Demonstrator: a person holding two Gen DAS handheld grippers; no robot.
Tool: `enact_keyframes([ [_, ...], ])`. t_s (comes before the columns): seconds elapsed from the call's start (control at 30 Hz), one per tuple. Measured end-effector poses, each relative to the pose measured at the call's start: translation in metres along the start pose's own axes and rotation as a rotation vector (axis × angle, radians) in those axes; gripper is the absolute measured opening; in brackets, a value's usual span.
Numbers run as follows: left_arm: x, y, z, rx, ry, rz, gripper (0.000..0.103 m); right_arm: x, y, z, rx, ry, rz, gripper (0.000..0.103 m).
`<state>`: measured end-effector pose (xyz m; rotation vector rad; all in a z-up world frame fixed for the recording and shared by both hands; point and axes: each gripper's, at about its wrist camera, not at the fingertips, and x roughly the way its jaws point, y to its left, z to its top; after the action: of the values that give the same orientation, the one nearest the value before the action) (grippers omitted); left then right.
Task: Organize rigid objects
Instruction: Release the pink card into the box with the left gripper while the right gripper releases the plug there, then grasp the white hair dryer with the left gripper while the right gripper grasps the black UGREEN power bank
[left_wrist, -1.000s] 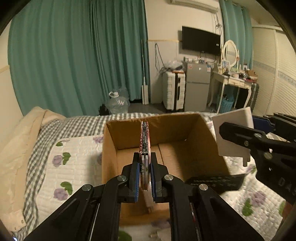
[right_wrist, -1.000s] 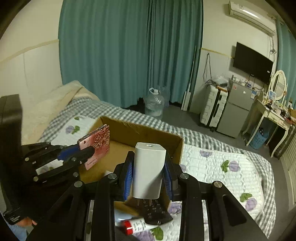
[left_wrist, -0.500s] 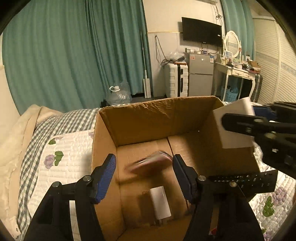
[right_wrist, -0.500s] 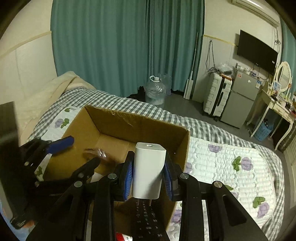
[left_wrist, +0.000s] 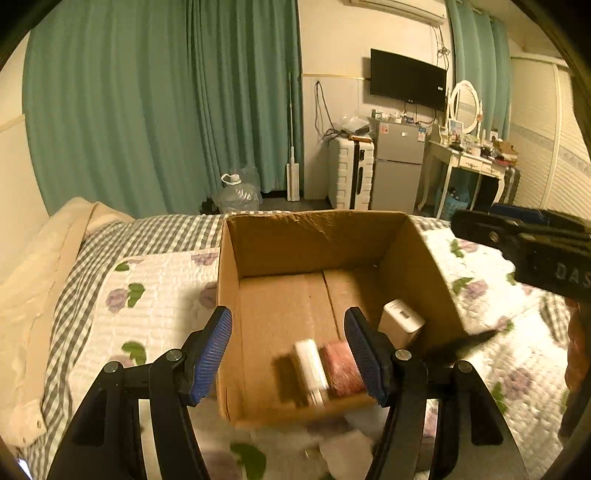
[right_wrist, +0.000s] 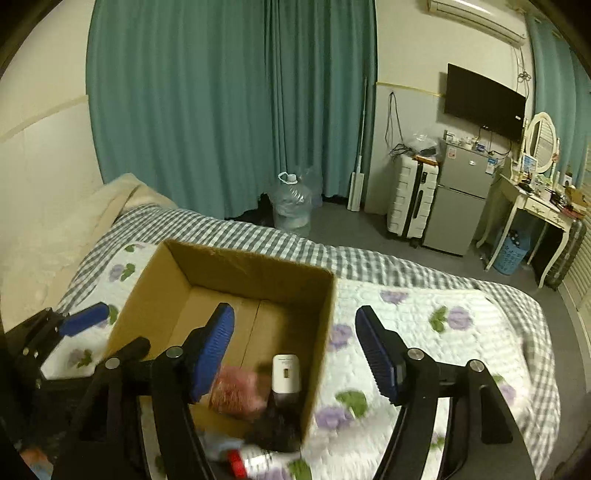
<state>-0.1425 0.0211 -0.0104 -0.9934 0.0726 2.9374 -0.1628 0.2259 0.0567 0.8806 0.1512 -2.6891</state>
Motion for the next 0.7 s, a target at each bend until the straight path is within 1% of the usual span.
enact_keyframes([
  [0.13,-0.03,-0.005,-0.014,0.002,0.008,0.009,0.066,-0.045,0.001,-0.02,-0.012,-0.011,-0.037,0.072],
  [0.23,-0.04,-0.007,-0.03,-0.009,0.037,0.009,0.066,-0.065,0.003,-0.038,-0.004,-0.01,-0.039,0.077],
  [0.3,-0.044,-0.008,-0.044,-0.024,0.063,0.004,0.066,-0.07,0.007,-0.056,-0.004,0.016,-0.025,0.077],
  [0.47,-0.034,-0.018,-0.08,-0.029,0.139,-0.015,0.066,-0.058,0.014,-0.107,0.026,0.105,0.007,0.077],
  [0.5,-0.029,-0.021,-0.086,-0.03,0.154,-0.019,0.066,-0.051,0.015,-0.116,0.029,0.137,0.011,0.077],
  [0.53,-0.023,-0.024,-0.093,-0.033,0.173,-0.021,0.066,-0.045,0.016,-0.123,0.021,0.16,0.0,0.077],
  [0.6,-0.012,-0.03,-0.103,-0.033,0.203,-0.023,0.066,-0.036,0.02,-0.132,-0.017,0.185,-0.03,0.077],
  [0.7,0.01,-0.037,-0.115,-0.017,0.245,-0.004,0.066,-0.03,0.019,-0.138,-0.017,0.197,-0.017,0.077],
])
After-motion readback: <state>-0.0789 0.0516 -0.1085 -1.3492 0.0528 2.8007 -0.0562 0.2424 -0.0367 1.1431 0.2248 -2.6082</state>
